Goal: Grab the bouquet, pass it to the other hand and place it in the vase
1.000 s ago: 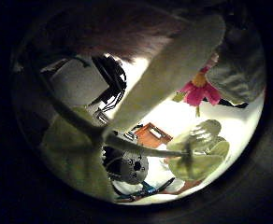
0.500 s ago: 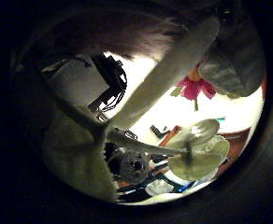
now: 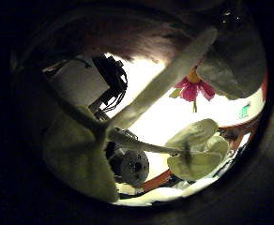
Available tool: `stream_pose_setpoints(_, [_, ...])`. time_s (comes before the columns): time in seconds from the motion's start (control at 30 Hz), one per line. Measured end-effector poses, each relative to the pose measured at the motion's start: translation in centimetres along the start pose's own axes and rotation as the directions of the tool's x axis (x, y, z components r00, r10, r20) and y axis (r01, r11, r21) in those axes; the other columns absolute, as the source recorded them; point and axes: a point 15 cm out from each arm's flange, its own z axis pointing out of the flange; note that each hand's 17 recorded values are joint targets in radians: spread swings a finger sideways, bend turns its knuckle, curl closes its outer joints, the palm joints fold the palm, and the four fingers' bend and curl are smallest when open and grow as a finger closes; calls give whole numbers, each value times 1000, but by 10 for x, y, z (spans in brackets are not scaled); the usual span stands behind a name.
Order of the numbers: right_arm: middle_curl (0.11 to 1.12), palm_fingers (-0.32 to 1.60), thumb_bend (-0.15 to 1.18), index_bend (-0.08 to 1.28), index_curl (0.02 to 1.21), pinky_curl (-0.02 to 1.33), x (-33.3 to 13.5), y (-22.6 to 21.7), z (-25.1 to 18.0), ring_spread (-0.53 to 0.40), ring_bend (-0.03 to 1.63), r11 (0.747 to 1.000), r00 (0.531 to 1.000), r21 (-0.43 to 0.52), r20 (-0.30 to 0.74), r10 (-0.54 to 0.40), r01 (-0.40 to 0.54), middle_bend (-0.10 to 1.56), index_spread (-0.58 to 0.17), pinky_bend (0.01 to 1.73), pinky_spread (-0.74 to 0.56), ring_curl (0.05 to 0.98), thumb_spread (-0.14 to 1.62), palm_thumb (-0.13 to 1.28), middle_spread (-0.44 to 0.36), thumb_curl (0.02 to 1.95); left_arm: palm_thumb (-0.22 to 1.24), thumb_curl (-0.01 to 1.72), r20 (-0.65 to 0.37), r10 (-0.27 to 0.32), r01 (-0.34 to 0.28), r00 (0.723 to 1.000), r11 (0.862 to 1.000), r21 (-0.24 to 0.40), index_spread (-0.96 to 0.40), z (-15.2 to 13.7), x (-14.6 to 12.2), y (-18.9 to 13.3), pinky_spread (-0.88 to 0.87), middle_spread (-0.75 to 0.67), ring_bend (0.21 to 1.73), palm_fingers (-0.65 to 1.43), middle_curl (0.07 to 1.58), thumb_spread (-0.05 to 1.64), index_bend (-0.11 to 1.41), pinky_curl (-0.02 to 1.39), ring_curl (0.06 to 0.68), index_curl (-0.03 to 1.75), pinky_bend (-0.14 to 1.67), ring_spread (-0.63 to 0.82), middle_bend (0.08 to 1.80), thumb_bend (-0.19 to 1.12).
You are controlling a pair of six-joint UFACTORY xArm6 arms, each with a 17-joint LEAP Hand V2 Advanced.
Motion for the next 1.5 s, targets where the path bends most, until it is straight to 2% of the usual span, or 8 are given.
stream_pose_setpoints(0.63, [337,112,-26,164,291,347,2,3,2,183,741,1000,1000,-7,2,-3,3,310,-411,908,490,222,991,642,27,465,925,733,65,-150,148,987,988,33,-681,-14,-104,16,-652,-456,1523,1080,871,1006,791,1165,557,1131,1077,-390,1249,-12])
stream_pose_setpoints(1.1, [340,157,-24,167,289,297,1,5,3,184,715,1000,1000,-9,2,-4,4,290,-414,887,493,204,988,660,27,467,912,729,53,-208,208,977,978,16,-700,-3,-131,23,-687,-464,1515,1075,879,994,764,1202,558,1163,1032,-392,1237,-18])
stream_pose_setpoints(1.27, [340,173,-27,173,292,281,1,5,3,185,700,1000,1000,-10,3,-4,4,280,-413,880,494,197,987,660,27,469,814,693,31,-234,235,972,972,-9,-700,8,-143,23,-692,-458,1484,1061,867,976,697,1181,546,1172,1008,-392,1215,-47])
stream_pose_setpoints(1.33, [340,177,-27,170,292,275,0,8,3,185,697,1000,1000,-18,10,-4,4,274,-412,877,494,197,987,660,27,469,736,659,18,-246,246,969,969,-17,-693,11,-148,23,-694,-450,1401,1020,836,979,632,1130,517,1149,959,-409,1176,-52])
stream_pose_setpoints(1.37, [340,180,-27,171,293,272,-1,8,4,185,695,1000,1000,-21,12,-4,4,272,-412,876,494,196,987,659,27,470,663,633,12,-253,253,967,967,-21,-681,12,-152,24,-692,-443,1303,835,830,981,585,1101,505,1131,914,-418,1158,-71])
stream_pose_setpoints(1.4, [340,181,-27,169,293,269,-2,9,4,185,693,1000,1000,-23,14,-5,5,269,-411,875,494,196,987,659,27,470,569,603,8,-259,259,966,966,-24,-650,13,-156,25,-663,-418,1235,459,822,980,534,1079,503,1114,769,-384,1090,-92])
stream_pose_setpoints(1.43, [340,181,-27,174,295,264,-2,9,4,185,692,1000,1000,-24,15,-5,5,268,-410,864,492,195,987,659,27,470,446,568,-1,-266,265,964,964,-32,-586,15,-161,27,-491,-310,1156,-75,817,974,507,1098,520,1089,535,-257,956,-118])
stream_pose_setpoints(1.5, [341,190,-26,173,296,260,-2,9,4,185,684,1000,1000,-24,15,-7,7,265,-412,862,492,193,988,659,24,471,246,499,-15,-283,281,959,957,-74,-425,21,-170,37,-245,-28,1002,-431,669,965,255,1043,402,968,419,32,620,-123])
